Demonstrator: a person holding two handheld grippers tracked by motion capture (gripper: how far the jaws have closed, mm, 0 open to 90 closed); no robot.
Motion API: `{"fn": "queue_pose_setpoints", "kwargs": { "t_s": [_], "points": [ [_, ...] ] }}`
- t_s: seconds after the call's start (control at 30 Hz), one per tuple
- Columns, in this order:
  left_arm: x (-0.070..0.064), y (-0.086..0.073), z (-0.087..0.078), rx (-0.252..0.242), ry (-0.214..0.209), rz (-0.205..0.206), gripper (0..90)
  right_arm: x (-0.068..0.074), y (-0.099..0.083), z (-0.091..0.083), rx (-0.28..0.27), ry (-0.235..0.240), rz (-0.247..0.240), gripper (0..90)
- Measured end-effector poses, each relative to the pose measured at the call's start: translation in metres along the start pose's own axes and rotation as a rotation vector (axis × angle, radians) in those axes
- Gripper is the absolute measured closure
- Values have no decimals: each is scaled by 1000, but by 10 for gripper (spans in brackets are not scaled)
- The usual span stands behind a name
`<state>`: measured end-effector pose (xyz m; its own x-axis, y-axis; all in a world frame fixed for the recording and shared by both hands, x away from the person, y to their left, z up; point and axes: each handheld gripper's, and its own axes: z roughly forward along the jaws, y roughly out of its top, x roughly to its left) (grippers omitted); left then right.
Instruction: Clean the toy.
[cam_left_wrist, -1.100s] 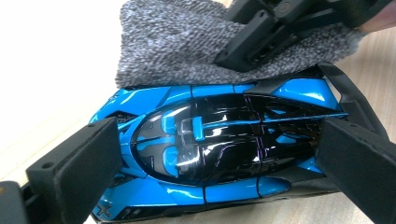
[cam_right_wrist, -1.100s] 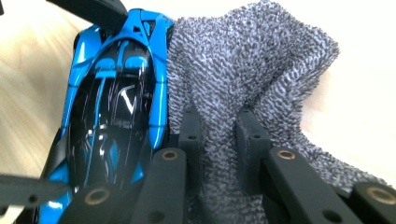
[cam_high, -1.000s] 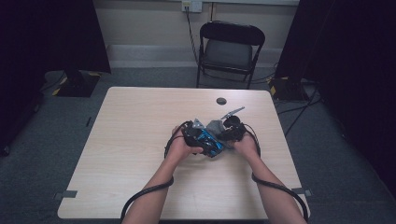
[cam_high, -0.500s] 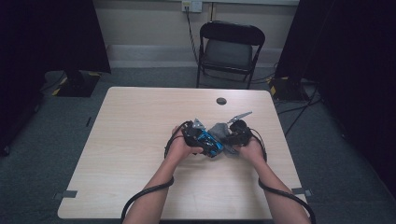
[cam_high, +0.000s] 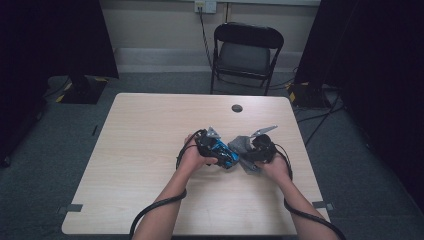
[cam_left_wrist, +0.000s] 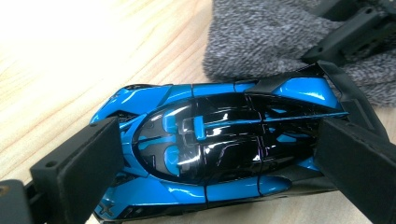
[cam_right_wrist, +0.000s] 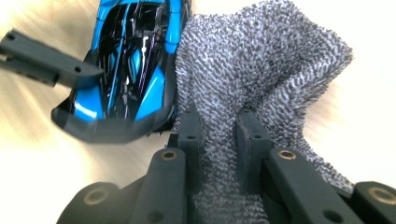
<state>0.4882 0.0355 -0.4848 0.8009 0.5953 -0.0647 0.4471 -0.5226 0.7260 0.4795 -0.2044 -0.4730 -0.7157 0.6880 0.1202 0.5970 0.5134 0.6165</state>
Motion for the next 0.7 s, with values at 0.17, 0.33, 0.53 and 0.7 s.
{"fn": "queue_pose_setpoints", "kwargs": {
  "t_s": [0.17,0.33,0.53,0.7],
  "points": [
    [0,0,0,2,2,0,11,1,-8,-6,2,2,7,748],
    [0,1,0,6,2,0,11,5,-21,-13,-18,3,18,748],
    [-1,2,0,19,8,-1,14,11,-30,-21,-9,1,12,749],
    [0,3,-1,23,4,-3,17,12,-38,-27,-14,-2,14,750]
  ]
}}
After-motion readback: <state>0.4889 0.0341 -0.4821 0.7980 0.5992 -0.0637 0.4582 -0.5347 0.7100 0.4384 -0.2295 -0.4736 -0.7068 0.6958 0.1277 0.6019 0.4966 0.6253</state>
